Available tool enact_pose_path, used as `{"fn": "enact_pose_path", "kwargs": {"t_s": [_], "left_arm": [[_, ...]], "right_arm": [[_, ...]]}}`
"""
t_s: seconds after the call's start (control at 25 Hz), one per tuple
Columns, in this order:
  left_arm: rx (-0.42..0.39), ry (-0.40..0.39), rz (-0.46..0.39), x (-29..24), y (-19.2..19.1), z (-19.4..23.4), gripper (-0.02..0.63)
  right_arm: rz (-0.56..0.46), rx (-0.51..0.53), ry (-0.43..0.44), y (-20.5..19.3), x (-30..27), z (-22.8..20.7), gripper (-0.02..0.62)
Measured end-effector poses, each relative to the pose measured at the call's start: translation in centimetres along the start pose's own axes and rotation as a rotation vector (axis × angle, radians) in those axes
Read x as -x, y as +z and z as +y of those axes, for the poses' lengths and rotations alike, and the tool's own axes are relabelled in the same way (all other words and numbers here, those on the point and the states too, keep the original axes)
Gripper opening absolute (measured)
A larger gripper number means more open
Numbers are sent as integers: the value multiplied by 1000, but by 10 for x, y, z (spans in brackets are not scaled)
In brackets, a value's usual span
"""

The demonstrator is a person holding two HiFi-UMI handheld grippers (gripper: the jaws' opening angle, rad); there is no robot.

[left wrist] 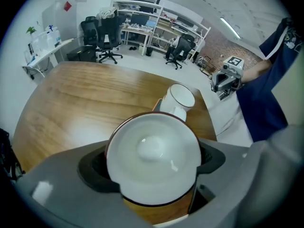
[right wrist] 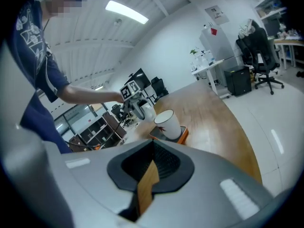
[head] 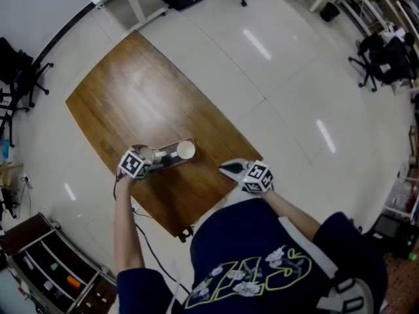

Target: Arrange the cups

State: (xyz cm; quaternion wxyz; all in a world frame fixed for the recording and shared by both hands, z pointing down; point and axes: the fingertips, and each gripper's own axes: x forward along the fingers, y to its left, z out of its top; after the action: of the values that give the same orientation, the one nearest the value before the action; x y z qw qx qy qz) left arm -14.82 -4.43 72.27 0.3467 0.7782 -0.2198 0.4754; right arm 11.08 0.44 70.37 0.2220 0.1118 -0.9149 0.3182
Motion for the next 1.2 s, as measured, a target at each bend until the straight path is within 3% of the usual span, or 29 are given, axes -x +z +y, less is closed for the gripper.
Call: {"fn": "enact_pose_path", "kwargs": {"t_s": [0.36, 0.8, 1.0, 1.12, 1.2], "left_arm": [[-123, 19, 52, -40, -11, -14, 443], [-399, 97, 203, -70, -15, -13, 443], [-420, 85, 145, -75, -13, -11, 445], [-381, 43, 90, -79, -12, -14, 451], [-354, 58, 28, -76, -8, -13, 453]], "right_arm": [[-49, -47, -37, 4, 13, 15, 3], [-12, -29, -60, -15, 32, 16, 3], [6, -24, -74, -23, 42, 16, 3], [13, -17, -85, -26, 47, 17, 3], [11, -8, -92, -27, 49, 16, 3]]}}
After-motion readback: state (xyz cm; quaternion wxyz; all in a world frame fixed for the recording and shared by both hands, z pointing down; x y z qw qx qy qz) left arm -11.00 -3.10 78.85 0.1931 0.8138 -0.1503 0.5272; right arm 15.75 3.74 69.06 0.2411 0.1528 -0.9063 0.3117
